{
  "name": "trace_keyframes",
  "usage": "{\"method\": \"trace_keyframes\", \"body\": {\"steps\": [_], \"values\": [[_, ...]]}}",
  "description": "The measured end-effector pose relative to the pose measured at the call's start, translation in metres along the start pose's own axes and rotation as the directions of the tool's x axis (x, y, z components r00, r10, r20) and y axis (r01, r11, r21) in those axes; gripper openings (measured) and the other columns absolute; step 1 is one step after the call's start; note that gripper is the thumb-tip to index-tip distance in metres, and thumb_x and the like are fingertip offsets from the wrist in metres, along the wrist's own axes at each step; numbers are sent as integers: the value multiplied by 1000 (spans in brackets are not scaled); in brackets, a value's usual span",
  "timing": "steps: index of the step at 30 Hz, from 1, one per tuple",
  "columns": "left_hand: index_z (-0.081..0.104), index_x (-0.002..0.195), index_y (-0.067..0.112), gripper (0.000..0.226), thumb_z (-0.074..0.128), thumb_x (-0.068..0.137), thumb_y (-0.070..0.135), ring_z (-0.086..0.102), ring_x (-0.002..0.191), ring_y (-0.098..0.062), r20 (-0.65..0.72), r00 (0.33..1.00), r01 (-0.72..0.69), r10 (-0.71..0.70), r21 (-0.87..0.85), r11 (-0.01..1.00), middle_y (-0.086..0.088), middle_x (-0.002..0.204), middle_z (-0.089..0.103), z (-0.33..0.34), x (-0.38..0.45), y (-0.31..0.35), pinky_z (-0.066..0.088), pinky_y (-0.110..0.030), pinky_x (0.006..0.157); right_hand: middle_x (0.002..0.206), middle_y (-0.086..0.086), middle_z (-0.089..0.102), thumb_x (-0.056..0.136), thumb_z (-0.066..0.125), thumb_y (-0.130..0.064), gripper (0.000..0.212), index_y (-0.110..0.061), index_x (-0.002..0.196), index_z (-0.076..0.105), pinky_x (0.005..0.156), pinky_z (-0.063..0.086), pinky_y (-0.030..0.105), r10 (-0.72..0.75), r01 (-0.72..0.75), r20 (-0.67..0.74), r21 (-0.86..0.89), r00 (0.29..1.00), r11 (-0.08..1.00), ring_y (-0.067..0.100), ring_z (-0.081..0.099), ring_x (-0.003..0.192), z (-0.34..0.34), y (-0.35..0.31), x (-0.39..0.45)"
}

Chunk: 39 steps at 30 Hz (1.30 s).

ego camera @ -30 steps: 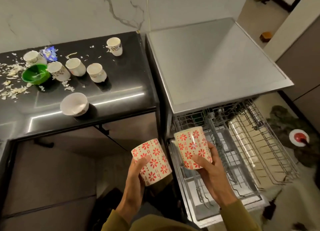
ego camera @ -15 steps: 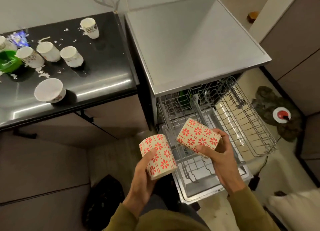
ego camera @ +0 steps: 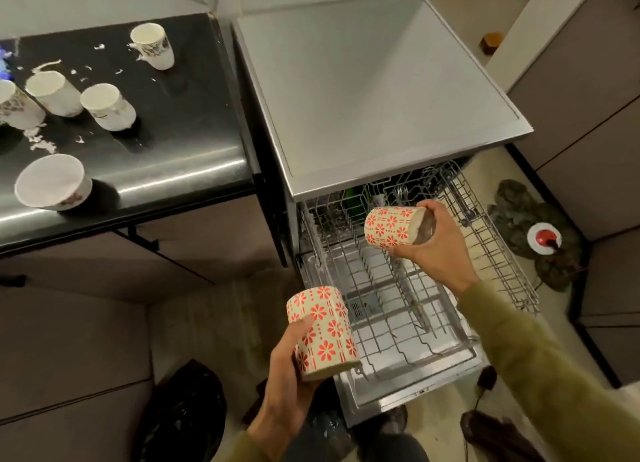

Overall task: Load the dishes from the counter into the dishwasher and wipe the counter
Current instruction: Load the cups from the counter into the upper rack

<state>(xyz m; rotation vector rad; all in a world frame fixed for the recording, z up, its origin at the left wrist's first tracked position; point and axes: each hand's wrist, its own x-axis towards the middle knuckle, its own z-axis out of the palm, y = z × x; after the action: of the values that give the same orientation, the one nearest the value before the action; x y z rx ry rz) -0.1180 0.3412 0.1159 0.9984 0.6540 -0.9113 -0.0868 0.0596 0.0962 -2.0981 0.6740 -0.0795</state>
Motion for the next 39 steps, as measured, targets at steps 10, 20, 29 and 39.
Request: {"method": "trace_keyframes", "body": {"steps": [10, 20, 29, 39], "values": [[56, 121, -7, 83, 88, 46, 8, 66, 86, -43, -87, 980, 150, -177, -253, 956, -25, 84, 73, 56, 70, -52, 53, -46, 66, 135, 13, 45, 62, 89, -26, 97, -13, 143, 39, 110, 35, 38, -132, 244, 286, -402, 949, 882, 30, 43, 126, 48, 82, 153], [55, 107, -7, 55, 72, 60, 15, 59, 82, -41, -93, 954, 218, -286, -439, 871, -22, 81, 64, 84, 172, -95, 46, -46, 69, 139, 11, 44, 69, 79, -10, 88, -17, 146, 36, 111, 37, 32, -206, 463, 493, -484, 846, 742, 30, 40, 133, 132, 133, 241], [56, 88, -6, 40, 77, 55, -1, 57, 78, -41, -124, 948, 230, -293, -372, 900, -21, 59, 66, 61, 203, -105, 41, -43, 66, 138, 10, 44, 64, 83, -1, 100, -18, 150, 34, 106, 45, 39, -100, 463, 574, -532, 813, 709, 32, 43, 131, 161, 139, 262], [56, 111, -5, 56, 68, 61, 16, 60, 81, -42, -70, 943, 252, -326, -488, 835, -22, 79, 65, 57, 221, -113, 46, -48, 70, 152, 6, 27, 62, 89, -13, 123, -35, 154, 10, 114, 32, 52, -33, 401, 604, -486, 796, 777, 28, 26, 143, 158, 166, 269]]}}
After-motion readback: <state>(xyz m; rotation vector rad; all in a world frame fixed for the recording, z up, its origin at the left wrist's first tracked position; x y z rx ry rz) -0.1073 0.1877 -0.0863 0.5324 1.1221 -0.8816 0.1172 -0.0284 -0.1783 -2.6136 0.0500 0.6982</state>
